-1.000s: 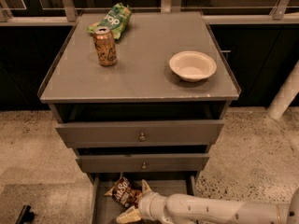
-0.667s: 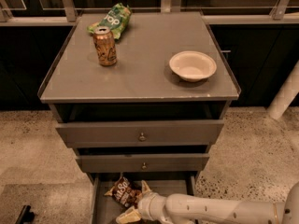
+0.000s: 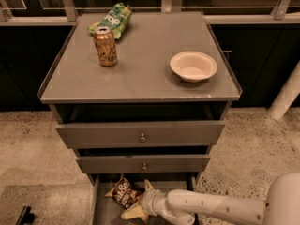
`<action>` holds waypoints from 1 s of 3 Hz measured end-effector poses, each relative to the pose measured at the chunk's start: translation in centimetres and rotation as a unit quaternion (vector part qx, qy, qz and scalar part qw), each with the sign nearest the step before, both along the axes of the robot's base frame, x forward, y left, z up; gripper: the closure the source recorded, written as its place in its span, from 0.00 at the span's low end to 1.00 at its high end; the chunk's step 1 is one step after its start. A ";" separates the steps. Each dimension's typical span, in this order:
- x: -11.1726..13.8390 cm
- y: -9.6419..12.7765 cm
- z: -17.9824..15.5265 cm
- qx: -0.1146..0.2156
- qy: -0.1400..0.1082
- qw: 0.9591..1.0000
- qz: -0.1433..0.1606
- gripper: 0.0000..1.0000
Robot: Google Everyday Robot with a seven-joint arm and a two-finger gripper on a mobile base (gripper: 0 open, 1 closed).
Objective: Pick brown chip bag from bottom drawer and place on counter
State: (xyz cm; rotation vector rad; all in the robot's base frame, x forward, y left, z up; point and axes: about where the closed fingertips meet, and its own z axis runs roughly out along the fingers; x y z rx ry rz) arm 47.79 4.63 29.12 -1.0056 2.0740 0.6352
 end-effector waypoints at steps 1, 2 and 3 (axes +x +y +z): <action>1.4 -0.1 -2.5 0.001 0.017 1.000 -0.006 0.00; 2.2 0.3 -5.1 0.009 0.047 0.999 -0.006 0.00; 2.4 0.3 -5.1 0.009 0.047 0.999 -0.006 0.00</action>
Offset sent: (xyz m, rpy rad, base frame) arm 0.0319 0.0061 -0.0818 0.0339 0.1696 -0.0125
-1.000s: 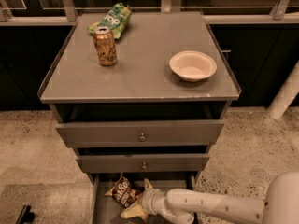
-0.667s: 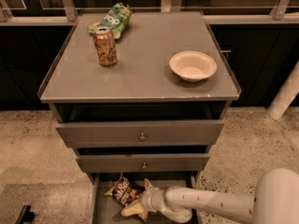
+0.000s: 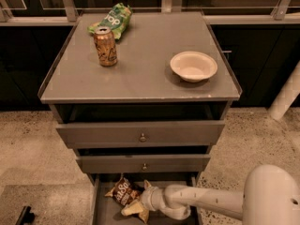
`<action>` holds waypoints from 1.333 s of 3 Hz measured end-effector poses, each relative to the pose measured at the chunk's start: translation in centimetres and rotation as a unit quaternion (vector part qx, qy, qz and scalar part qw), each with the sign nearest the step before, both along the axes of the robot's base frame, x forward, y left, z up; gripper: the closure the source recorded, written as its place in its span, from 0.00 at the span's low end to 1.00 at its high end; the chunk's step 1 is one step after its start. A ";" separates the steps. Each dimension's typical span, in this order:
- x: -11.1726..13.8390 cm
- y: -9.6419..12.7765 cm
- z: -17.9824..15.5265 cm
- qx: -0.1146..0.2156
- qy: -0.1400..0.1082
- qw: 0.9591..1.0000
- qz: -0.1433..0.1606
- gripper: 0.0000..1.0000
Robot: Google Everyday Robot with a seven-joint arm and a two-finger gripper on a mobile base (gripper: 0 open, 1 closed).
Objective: Pick brown chip bag from bottom drawer and place on counter
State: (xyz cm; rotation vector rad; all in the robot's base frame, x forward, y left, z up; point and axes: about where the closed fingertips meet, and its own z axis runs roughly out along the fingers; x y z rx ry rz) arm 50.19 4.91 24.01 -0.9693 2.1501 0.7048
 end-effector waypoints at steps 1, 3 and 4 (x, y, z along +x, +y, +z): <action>0.0 0.6 -1.3 0.000 0.010 1.000 -0.012 0.00; -0.1 3.2 -5.3 0.000 0.038 0.999 -0.004 0.00; -0.2 3.8 -7.1 -0.001 0.054 0.999 -0.005 0.00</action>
Offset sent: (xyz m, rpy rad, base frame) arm 0.0013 0.0394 -0.0583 -0.0011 0.0727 -0.0012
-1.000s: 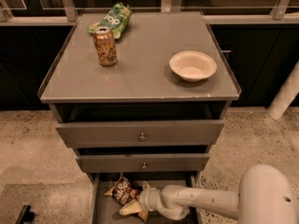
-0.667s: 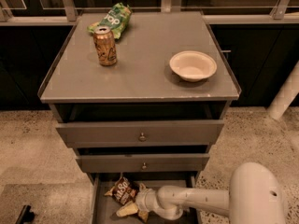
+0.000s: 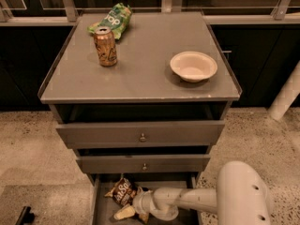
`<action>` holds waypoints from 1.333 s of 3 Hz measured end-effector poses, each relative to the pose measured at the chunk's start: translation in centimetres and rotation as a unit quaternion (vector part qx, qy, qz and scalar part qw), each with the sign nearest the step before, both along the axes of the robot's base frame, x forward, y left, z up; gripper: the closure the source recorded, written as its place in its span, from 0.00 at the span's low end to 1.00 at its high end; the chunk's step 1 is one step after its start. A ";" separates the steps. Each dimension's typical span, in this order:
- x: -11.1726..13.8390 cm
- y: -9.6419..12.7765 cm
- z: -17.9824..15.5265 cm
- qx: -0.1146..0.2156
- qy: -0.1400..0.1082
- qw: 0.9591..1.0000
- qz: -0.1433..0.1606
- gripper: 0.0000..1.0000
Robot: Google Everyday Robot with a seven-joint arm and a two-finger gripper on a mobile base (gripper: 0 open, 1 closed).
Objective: Pick brown chip bag from bottom drawer and place on counter
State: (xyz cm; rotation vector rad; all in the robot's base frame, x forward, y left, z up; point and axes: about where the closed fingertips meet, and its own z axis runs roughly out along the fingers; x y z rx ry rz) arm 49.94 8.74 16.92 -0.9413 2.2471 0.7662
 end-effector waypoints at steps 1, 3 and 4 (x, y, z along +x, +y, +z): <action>-0.3 0.3 -1.7 -0.005 0.018 1.000 0.003 0.19; -0.3 0.3 -1.8 -0.006 0.019 1.000 0.004 0.65; -0.3 0.3 -1.8 -0.006 0.019 1.000 0.004 0.89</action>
Offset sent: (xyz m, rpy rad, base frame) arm -0.0023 0.0024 -0.0150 -0.0085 0.0330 0.0050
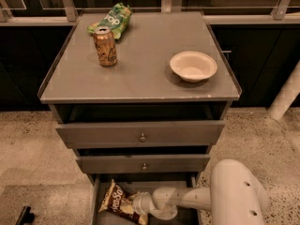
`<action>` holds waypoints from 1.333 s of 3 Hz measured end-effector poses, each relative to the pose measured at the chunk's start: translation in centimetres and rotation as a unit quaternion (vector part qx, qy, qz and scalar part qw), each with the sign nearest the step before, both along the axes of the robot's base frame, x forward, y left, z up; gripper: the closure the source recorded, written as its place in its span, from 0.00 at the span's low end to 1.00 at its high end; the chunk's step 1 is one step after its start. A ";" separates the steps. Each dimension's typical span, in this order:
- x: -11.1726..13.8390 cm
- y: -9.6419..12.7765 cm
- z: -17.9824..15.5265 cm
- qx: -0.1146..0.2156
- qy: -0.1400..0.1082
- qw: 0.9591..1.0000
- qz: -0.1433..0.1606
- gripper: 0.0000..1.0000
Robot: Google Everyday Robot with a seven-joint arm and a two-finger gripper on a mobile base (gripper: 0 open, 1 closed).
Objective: Pick brown chip bag from bottom drawer and place on counter
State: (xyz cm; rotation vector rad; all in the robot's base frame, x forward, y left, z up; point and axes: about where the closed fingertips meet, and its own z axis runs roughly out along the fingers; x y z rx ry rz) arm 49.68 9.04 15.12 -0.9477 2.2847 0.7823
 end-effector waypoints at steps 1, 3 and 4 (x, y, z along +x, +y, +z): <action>0.0 0.0 0.0 0.000 0.000 1.000 0.000 1.00; -1.5 -4.4 7.6 0.073 -0.026 0.997 0.019 1.00; -2.9 -8.3 12.9 0.088 -0.040 0.995 0.030 1.00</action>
Offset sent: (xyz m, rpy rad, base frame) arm -0.0090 -0.0392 0.0792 0.2196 -0.0667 0.0298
